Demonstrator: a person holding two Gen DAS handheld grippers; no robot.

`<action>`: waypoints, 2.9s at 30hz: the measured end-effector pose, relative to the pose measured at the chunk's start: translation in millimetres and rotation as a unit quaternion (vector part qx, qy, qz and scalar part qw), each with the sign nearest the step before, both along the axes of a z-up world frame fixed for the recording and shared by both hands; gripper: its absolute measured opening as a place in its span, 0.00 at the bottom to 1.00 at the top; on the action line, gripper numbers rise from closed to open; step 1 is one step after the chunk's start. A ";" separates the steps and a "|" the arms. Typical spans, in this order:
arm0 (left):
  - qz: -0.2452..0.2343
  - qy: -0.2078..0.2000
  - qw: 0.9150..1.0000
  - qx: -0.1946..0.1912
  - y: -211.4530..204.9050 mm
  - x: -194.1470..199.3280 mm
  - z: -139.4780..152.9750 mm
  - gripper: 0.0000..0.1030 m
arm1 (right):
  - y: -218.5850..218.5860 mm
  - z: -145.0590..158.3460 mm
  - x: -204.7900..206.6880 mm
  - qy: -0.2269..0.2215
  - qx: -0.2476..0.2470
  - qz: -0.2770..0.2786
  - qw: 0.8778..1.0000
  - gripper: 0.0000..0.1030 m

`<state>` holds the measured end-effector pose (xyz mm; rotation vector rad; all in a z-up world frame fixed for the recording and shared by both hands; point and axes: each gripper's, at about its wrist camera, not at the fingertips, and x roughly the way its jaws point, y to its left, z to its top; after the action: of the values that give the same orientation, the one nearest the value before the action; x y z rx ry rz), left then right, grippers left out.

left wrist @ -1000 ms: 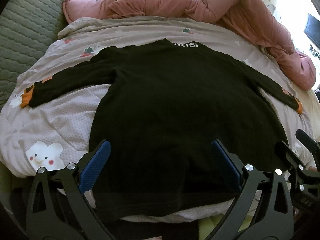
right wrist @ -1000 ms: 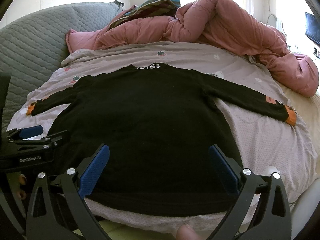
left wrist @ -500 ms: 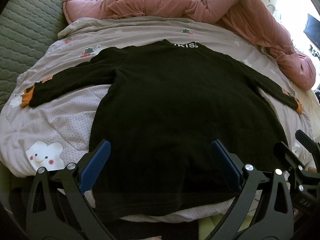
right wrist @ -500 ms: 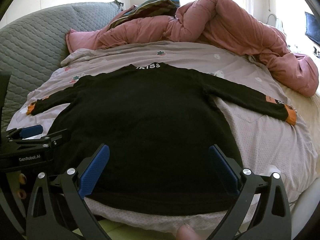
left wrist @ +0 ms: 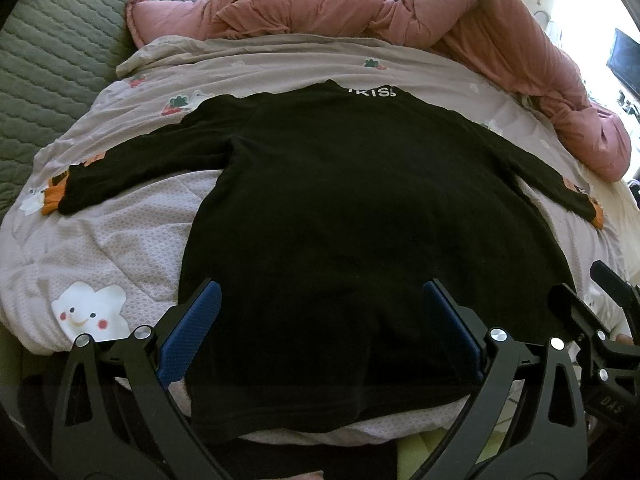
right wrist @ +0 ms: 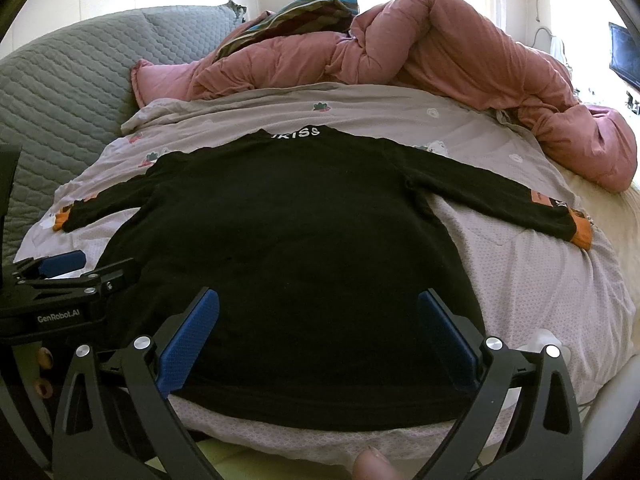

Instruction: Fold small clothes

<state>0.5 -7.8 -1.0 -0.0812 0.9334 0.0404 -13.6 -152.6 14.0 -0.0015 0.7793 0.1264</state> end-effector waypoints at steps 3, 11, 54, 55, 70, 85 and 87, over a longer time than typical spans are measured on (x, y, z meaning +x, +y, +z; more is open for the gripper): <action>-0.001 0.000 1.000 0.000 0.1 -0.3 -0.2 0.91 | -0.6 0.3 0.1 0.000 0.001 -0.001 1.000 0.96; 0.001 0.001 1.000 -0.003 0.9 -0.1 -0.6 0.91 | -4.7 0.2 1.8 0.002 0.005 -0.006 1.000 0.96; -0.048 -0.020 0.999 0.002 -40.8 93.0 30.7 0.91 | -148.2 0.0 47.3 -0.009 0.032 -0.162 0.986 0.96; -0.049 -0.019 0.999 -0.001 -41.7 98.1 30.3 0.91 | -153.9 -0.3 48.7 -0.010 0.032 -0.168 0.985 0.96; -0.055 -0.015 0.998 -0.001 -48.0 148.9 17.4 0.91 | -216.2 -19.0 75.9 0.019 0.044 -0.235 0.971 0.96; -0.070 -0.018 0.997 -0.004 -55.4 204.5 8.0 0.91 | -298.6 -56.1 113.4 0.072 0.110 -0.323 0.937 0.96; -0.066 -0.021 0.998 0.000 -53.8 209.8 7.3 0.91 | -305.7 -60.8 117.7 0.078 0.120 -0.331 0.933 0.96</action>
<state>210.2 -61.5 6.3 -0.0200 0.8947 -0.0831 104.1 -458.4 -46.9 0.5057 0.8820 -0.4265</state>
